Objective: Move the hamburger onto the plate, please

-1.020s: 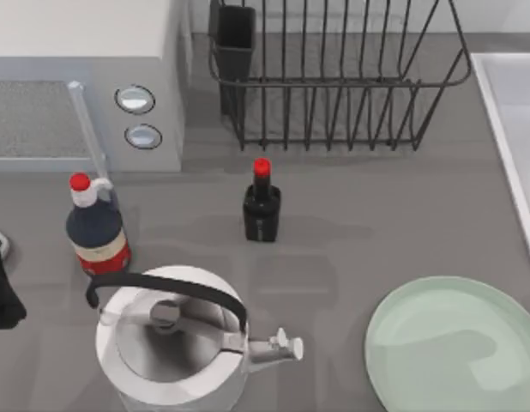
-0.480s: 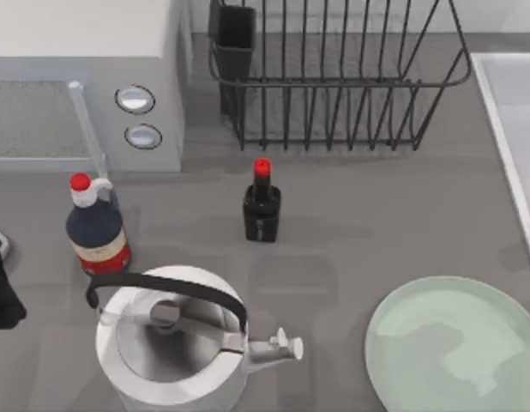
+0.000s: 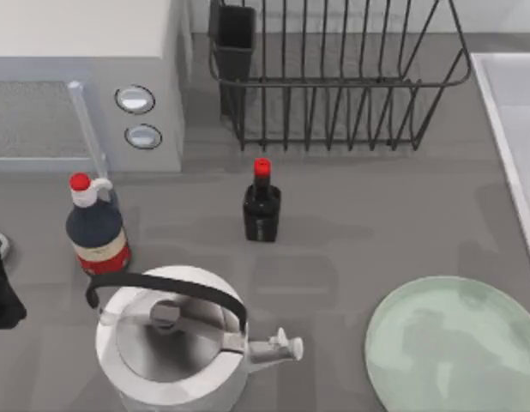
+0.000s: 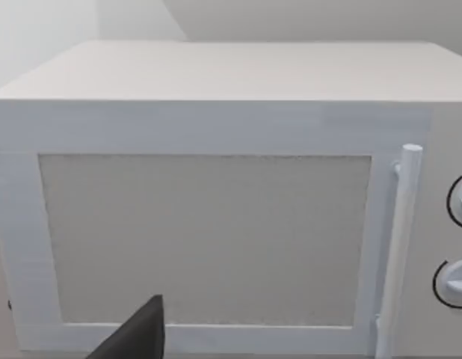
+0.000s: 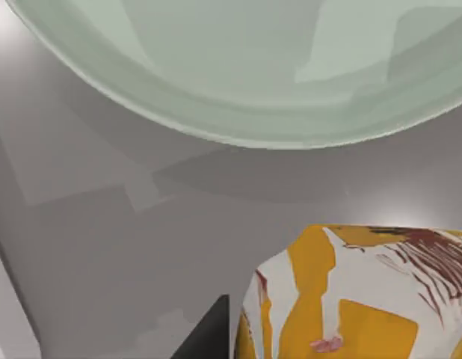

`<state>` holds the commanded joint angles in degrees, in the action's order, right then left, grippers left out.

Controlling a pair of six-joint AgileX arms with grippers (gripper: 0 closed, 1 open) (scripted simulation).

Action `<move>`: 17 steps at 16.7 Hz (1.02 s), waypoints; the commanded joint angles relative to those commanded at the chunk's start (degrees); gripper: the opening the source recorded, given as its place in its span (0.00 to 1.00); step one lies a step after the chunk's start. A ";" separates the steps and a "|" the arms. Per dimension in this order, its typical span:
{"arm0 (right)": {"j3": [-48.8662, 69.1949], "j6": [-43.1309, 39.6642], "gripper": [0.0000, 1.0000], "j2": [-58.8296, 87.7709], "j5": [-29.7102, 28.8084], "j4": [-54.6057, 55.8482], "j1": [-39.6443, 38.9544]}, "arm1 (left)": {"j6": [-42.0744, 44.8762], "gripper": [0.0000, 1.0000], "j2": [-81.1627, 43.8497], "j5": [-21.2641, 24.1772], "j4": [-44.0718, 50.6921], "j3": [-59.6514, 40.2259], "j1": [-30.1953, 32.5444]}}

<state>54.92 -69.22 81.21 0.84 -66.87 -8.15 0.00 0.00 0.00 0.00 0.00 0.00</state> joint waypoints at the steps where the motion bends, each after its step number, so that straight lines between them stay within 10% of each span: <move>1: 0.45 -5.41 0.00 0.79 0.02 0.06 -1.70 | 0.00 1.00 0.00 0.00 0.00 0.00 0.00; 17: 3.77 -74.79 0.00 7.15 0.08 4.31 -24.19 | 0.00 1.00 0.00 0.00 0.00 0.00 0.00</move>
<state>58.69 -144.01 88.37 0.92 -62.56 -32.35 0.00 0.00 0.00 0.00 0.00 0.00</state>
